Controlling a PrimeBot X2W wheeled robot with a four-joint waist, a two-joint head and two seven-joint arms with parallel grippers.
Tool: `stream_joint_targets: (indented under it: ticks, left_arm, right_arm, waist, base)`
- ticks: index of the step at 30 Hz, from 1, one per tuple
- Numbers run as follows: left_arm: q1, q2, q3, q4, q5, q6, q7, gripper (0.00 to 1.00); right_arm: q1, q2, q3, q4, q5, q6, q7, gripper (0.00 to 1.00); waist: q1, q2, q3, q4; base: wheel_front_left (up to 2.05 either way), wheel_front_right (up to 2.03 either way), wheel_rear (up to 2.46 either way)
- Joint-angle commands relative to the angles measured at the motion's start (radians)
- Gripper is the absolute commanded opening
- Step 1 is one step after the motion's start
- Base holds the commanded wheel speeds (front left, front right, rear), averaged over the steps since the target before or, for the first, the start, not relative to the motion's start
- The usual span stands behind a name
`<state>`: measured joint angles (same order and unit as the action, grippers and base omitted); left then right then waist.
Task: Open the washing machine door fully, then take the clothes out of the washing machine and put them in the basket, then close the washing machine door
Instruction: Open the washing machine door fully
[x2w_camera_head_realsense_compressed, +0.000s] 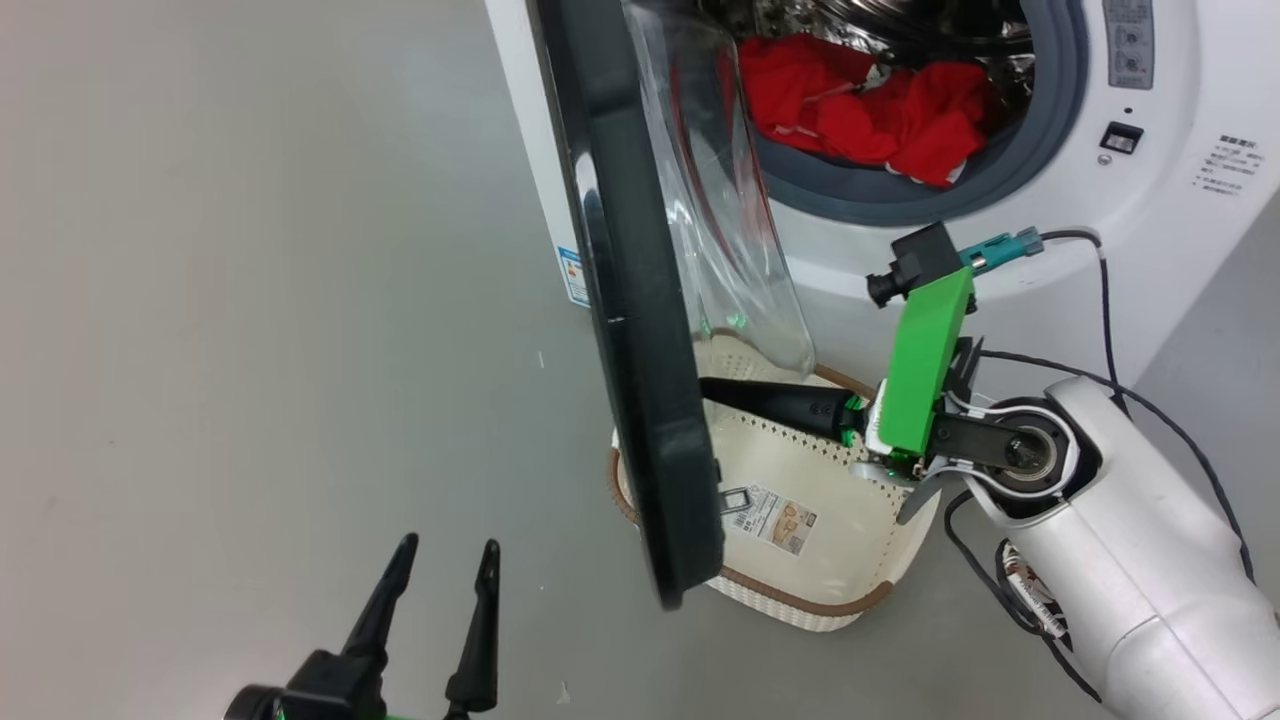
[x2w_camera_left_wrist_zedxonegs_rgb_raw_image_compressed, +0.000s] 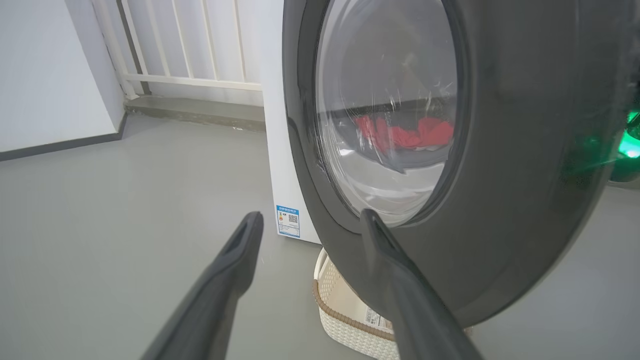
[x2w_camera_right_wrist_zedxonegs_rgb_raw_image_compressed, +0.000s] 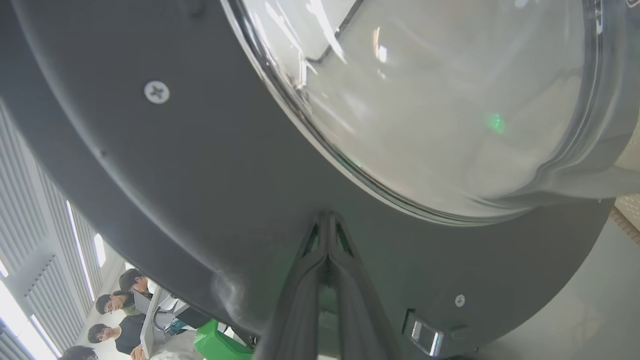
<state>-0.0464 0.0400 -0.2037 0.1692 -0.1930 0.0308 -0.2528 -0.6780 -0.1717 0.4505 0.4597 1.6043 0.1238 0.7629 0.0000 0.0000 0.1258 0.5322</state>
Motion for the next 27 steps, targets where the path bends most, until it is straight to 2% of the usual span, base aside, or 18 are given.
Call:
stream_joint_targets:
  ticks: [1, 14, 27]
  left_arm:
    - [0.001, 0.01, 0.039, -0.026, 0.006, 0.012, -0.009, 1.0]
    - [0.027, 0.01, 0.073, -0.059, 0.002, 0.035, -0.009, 1.0]
    - [0.036, 0.01, 0.073, -0.067, 0.005, 0.039, -0.009, 1.0]
  right_arm:
    - [0.002, 0.036, 0.018, -0.037, -0.01, 0.007, 0.009, 0.0]
    - [-0.017, 0.085, 0.048, -0.025, -0.02, 0.007, 0.016, 0.0]
    - [-0.027, 0.11, 0.073, -0.021, -0.016, 0.007, 0.008, 0.0]
  waist:
    - [0.0, 0.0, -0.005, 0.007]
    - [0.0, 0.0, -0.003, 0.016]
    - [0.0, 0.0, -0.004, 0.017]
  base:
    - [0.0, 0.0, 0.0]
    - [0.0, 0.0, 0.0]
    - [0.0, 0.0, 0.0]
